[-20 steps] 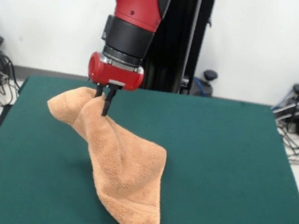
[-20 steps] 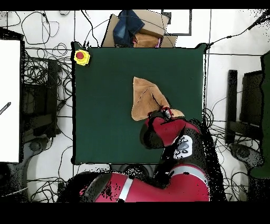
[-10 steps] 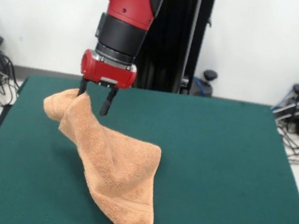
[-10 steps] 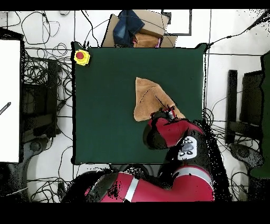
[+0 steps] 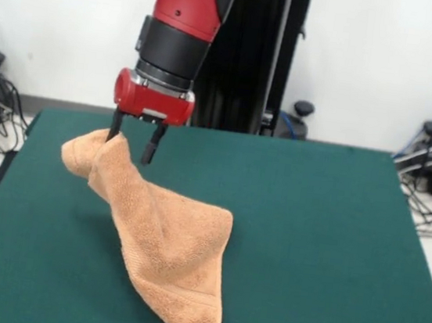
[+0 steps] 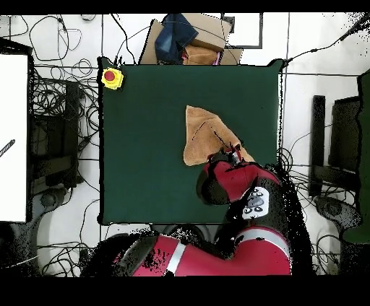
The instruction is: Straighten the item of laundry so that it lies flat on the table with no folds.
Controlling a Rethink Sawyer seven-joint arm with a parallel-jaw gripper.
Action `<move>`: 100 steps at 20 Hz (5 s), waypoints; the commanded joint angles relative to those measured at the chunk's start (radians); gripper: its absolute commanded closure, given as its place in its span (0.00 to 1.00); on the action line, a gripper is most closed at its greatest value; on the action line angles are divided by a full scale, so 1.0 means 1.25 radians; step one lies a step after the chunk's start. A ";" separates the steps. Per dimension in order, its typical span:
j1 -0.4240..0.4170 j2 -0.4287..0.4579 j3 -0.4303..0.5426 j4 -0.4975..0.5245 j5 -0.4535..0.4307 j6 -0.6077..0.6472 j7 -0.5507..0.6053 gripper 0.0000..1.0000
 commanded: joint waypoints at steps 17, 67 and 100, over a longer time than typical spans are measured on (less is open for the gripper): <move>-0.188 -0.387 0.357 0.207 0.084 0.376 -0.167 0.00; 0.453 0.481 -0.452 -0.381 0.624 0.158 0.195 0.00; 0.600 0.469 -0.457 -0.214 0.688 0.272 0.233 0.00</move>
